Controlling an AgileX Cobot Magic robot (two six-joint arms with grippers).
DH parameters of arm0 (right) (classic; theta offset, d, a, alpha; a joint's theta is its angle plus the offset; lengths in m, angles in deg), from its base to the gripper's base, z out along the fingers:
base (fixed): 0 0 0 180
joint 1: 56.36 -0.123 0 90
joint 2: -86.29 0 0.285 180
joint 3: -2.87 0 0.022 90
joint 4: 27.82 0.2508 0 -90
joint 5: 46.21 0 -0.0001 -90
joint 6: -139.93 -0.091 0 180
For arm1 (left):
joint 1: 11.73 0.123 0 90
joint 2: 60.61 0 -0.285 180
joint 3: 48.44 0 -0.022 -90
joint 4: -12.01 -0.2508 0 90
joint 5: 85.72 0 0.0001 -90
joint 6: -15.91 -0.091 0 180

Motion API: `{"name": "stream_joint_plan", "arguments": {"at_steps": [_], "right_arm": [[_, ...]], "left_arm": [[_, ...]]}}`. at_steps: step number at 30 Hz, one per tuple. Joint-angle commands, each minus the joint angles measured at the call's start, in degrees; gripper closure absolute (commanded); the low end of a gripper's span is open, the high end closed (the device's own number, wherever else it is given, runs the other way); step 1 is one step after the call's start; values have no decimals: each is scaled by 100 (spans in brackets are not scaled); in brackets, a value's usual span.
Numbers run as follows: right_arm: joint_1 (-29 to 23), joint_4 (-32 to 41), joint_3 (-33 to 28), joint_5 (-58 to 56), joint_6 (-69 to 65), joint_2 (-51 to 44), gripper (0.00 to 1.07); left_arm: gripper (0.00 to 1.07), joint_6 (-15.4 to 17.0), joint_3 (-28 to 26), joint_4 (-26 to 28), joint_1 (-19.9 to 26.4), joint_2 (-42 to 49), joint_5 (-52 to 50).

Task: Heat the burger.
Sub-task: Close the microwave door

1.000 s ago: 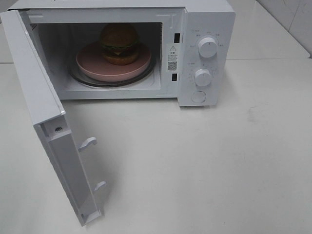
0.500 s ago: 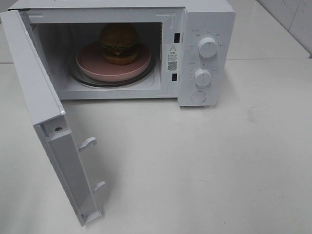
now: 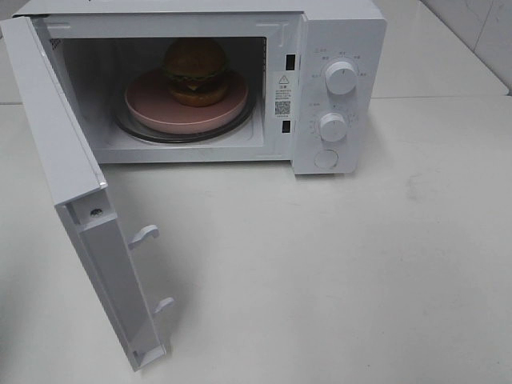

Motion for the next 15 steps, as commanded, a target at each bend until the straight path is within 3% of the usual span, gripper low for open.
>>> {"name": "stream_joint_plan", "arguments": {"at_steps": [1, 6, 8, 15], "right_arm": [[29, 17, -6, 29, 34, -155, 36], [29, 17, -6, 29, 34, -155, 36], [29, 17, -6, 29, 34, -155, 36], [29, 17, -6, 29, 34, -155, 36]], "left_arm": [[107, 29, 109, 6, 17, -407, -751], [107, -241, 109, 0, 17, -1071, -1387], [107, -556, 143, 0, 11, -1501, -1845], [107, -676, 642, 0, -258, -2086, -3295]]}}
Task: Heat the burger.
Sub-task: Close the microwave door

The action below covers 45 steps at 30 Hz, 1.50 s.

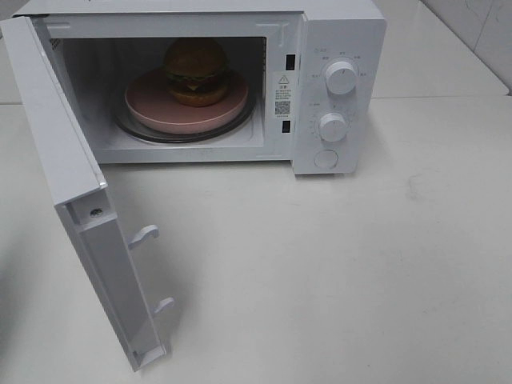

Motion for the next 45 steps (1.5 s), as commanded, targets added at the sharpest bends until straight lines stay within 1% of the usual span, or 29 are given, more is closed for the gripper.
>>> {"name": "stream_joint_plan", "arguments": {"at_steps": [1, 2, 3, 5, 9, 11, 12, 13, 14, 15, 16, 17, 18, 19, 20, 21, 22, 23, 24, 26, 27, 29, 32, 34, 35, 36, 38, 40, 45], "right_arm": [[29, 17, -6, 29, 34, -155, 36], [29, 17, -6, 29, 34, -155, 36], [29, 17, -6, 29, 34, -155, 36], [29, 17, -6, 29, 34, -155, 36], [29, 17, -6, 29, 34, -155, 36], [29, 17, -6, 29, 34, -155, 36], [29, 17, -6, 29, 34, -155, 36], [29, 17, -6, 29, 34, -155, 36], [29, 17, -6, 29, 34, -155, 36], [29, 17, -6, 29, 34, -155, 36], [29, 17, -6, 29, 34, -155, 36], [29, 17, -6, 29, 34, -155, 36], [29, 17, -6, 29, 34, -155, 36], [29, 17, -6, 29, 34, -155, 36], [29, 17, -6, 29, 34, -155, 36], [29, 17, -6, 29, 34, -155, 36], [29, 17, -6, 29, 34, -155, 36], [29, 17, -6, 29, 34, -155, 36], [29, 17, -6, 29, 34, -155, 36], [29, 17, -6, 29, 34, -155, 36], [29, 17, -6, 29, 34, -155, 36], [29, 17, -6, 29, 34, -155, 36], [29, 17, -6, 29, 34, -155, 36], [29, 17, -6, 29, 34, -155, 36], [29, 17, -6, 29, 34, -155, 36], [29, 17, -6, 29, 34, -155, 36], [29, 17, -6, 29, 34, -155, 36], [29, 17, -6, 29, 34, -155, 36], [29, 17, -6, 29, 34, -155, 36]], "left_arm": [[107, -46, 361, 0, -223, -264, -1020], [107, -34, 602, -52, -401, -424, -1564], [107, -34, 602, -52, -401, -424, -1564], [107, 11, 854, -275, -613, -653, -2183], [107, 11, 945, -613, -739, -985, -2567], [107, 183, 945, -963, -756, -1398, -2807], [107, 183, 945, -963, -756, -1398, -2807], [107, 470, 945, -1175, -756, -1633, -2974], [107, 647, 945, -1295, -756, -1759, -3077], [107, 647, 945, -1295, -756, -1759, -3077], [107, 963, 945, -1530, -756, -1977, -3254], [107, 963, 945, -1530, -756, -1977, -3254], [107, 1289, 945, -1782, -756, -2200, -3421], [107, 1427, 945, -1937, -756, -2315, -3529], [107, 1427, 945, -1937, -756, -2315, -3529], [107, 1604, 945, -2235, -756, -2510, -3759], [107, 1667, 945, -2401, -756, -2613, -3890], [107, 1667, 945, -2401, -756, -2613, -3890], [107, 1690, 945, -2687, -756, -2796, -4137], [107, 1690, 945, -2785, -756, -2876, -4246], [107, 1690, 945, -2985, -756, -3060, -4515], [107, 1690, 934, -3014, -791, -3111, -4607], [107, 1684, 871, -3014, -1008, -3277, -4721], [107, 1599, 739, -2985, -1318, -3461, -4721], [107, 1599, 739, -2985, -1318, -3461, -4721], [107, 1581, 647, -2888, -1513, -3604, -4727], [107, 1581, 596, -2796, -1599, -3678, -4727], [107, 1581, 424, -2401, -1868, -3856, -4738], [107, 1536, 241, -2091, -2108, -3913, -4710]]}}
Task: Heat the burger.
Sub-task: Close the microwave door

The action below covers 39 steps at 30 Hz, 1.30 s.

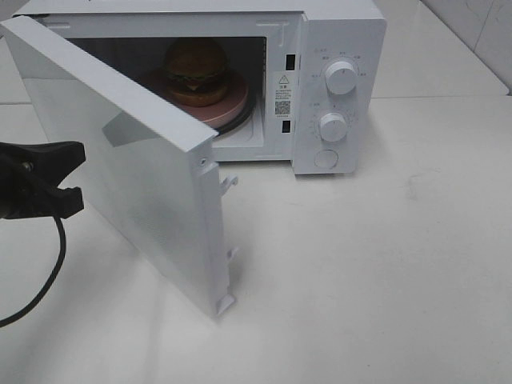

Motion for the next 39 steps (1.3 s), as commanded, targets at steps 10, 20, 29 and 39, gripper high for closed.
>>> {"name": "stream_joint_plan", "arguments": {"at_steps": [10, 20, 29, 39], "right_arm": [[29, 17, -6, 29, 34, -155, 36], [29, 17, -6, 29, 34, -155, 36], [29, 17, -6, 29, 34, -155, 36], [29, 17, -6, 29, 34, -155, 36]], "left_arm": [[107, -166, -653, 286, -579, -34, -6], [107, -138, -1169, 710, -957, -751, 63], [107, -390, -1811, 1295, -1335, -1295, 109], [107, -407, -2573, 1450, -1432, -1759, 350]]}}
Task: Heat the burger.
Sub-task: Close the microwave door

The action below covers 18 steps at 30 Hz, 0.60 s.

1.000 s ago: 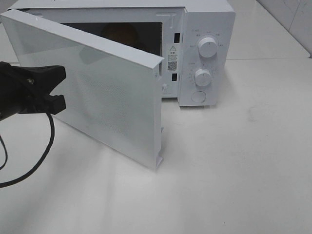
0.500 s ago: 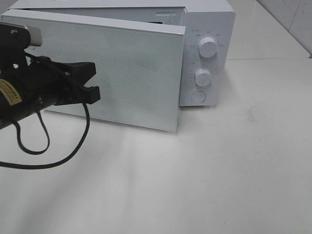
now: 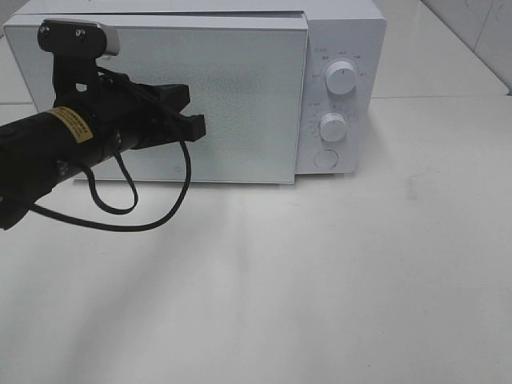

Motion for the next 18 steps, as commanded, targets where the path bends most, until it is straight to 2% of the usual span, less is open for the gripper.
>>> {"name": "stream_joint_plan", "arguments": {"at_steps": [1, 5, 18], "right_arm": [[29, 17, -6, 29, 34, -149, 36], [29, 17, -6, 29, 34, -149, 36], [29, 17, -6, 29, 34, -149, 36]], "left_arm": [[107, -29, -218, 74, -40, -86, 34], [107, -29, -619, 160, -40, -321, 97], [107, -29, -1421, 413, -40, -842, 378]]}}
